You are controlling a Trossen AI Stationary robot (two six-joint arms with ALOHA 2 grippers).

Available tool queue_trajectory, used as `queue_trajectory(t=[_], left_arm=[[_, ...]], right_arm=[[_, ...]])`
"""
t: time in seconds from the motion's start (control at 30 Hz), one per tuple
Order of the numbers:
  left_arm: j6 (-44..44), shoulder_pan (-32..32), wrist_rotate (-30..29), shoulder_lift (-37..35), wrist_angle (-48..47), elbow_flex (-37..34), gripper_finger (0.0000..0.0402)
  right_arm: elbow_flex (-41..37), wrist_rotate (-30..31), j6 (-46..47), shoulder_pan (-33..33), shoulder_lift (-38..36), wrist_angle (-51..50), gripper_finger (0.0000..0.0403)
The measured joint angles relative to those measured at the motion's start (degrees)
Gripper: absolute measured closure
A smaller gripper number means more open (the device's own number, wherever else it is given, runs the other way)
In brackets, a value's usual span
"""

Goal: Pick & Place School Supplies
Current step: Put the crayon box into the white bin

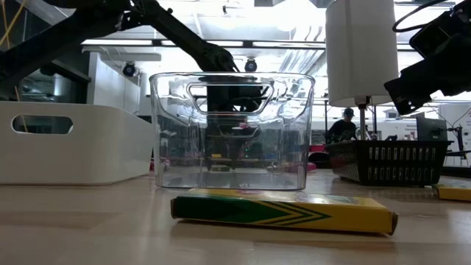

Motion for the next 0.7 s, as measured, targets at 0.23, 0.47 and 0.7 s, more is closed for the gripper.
queue_trajectory(t=[0.23,0.47,0.7], left_arm=[[-0.6,0.0,0.0,0.0,-0.8,0.0,0.0158],[0.3,0.0,1.4,0.0,-0.9,0.0,0.0190],[0.5,0.5,2.8,0.0,-1.0,0.0,0.0197]], right_arm=[[0.0,0.0,0.0,0.0,0.0,0.0,0.0266],[0.0,0.0,0.0,0.0,0.0,0.0,0.0266],[0.0,0.0,0.0,0.0,0.0,0.0,0.0266]])
